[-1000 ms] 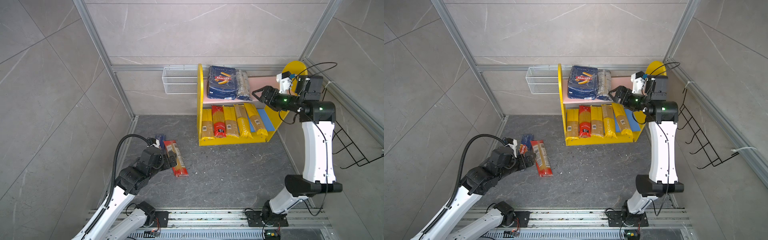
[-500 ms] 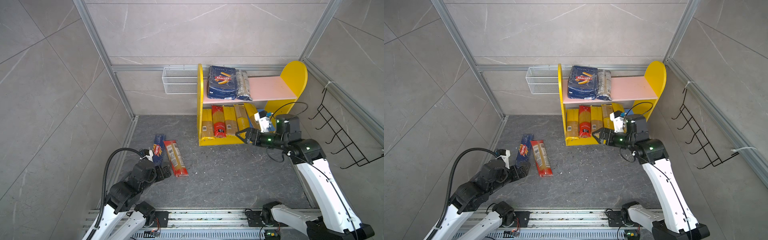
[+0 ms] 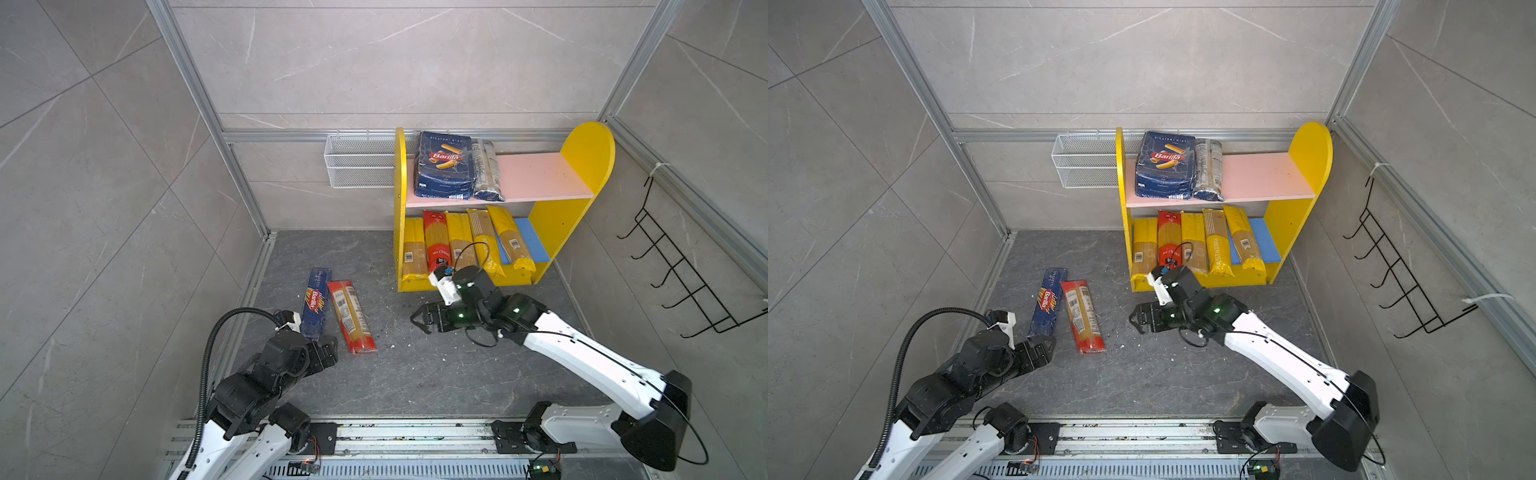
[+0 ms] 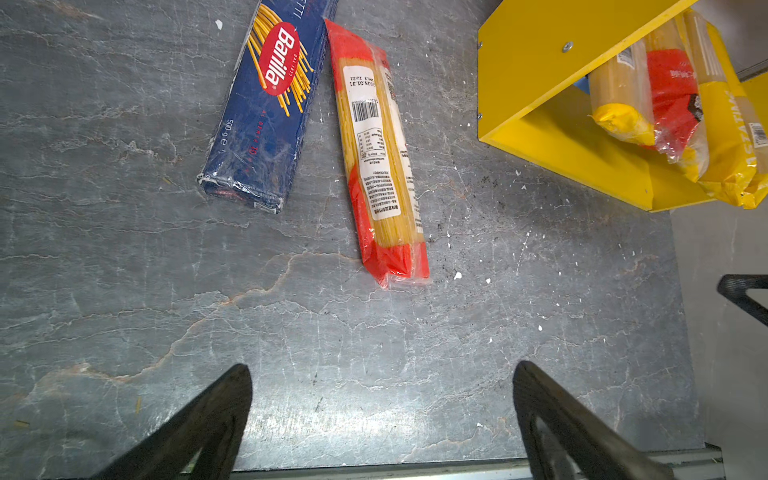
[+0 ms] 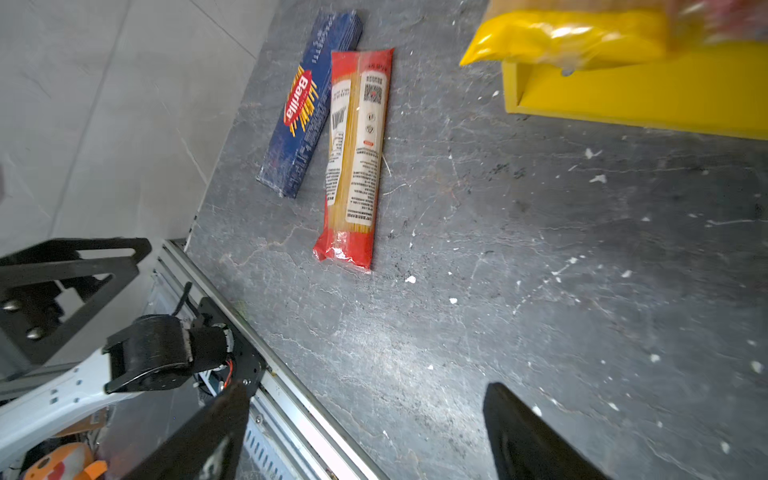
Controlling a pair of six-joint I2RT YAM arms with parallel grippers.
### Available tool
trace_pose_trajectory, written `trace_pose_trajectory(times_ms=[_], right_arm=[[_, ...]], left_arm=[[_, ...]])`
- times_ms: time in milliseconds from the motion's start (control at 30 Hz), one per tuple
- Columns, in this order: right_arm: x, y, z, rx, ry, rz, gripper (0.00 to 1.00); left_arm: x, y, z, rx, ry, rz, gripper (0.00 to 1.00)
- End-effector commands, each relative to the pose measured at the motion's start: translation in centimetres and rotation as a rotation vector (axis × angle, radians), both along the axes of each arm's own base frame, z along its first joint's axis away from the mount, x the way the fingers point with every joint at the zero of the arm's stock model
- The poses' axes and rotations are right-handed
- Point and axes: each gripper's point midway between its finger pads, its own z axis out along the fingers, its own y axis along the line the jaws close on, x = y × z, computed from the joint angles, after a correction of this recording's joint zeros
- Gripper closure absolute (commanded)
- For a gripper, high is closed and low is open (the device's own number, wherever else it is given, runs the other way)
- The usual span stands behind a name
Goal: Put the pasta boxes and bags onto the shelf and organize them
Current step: 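Release the bag and lower the right gripper toward the red-ended bag, then grasp the red-ended spaghetti bag with the right gripper while the left gripper lifts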
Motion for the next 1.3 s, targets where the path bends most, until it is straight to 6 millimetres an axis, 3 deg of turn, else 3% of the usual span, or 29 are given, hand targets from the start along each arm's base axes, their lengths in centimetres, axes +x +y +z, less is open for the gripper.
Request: trace_pose_trajectory(times_ms=[0, 233, 433, 933, 1267], right_arm=[[1.2, 2.1, -2.4, -0.03, -0.021, -0.009, 0.1], [1.8, 4.0, -4.4, -0.042, 0.002, 0.032, 0.1], [2.1, 5.0, -6.6, -0.097, 0.013, 0.056, 0.09], [3.2, 8.9, -10.7, -0.17, 0.036, 0.118, 0.08], [4.7, 12.6, -12.8, -0.181, 0.063, 0.167, 0.08]], left_arm=[[1.2, 0.1, 0.1, 0.026, -0.009, 0.033, 0.0], [2.8, -0.4, 1.6, 0.059, -0.036, 0.022, 0.0], [4.4, -0.5, 1.6, 0.072, -0.029, 0.029, 0.0], [11.1, 2.6, 1.9, -0.206, -0.014, 0.155, 0.0], [12.9, 3.6, 3.1, -0.177, -0.042, 0.18, 0.0]])
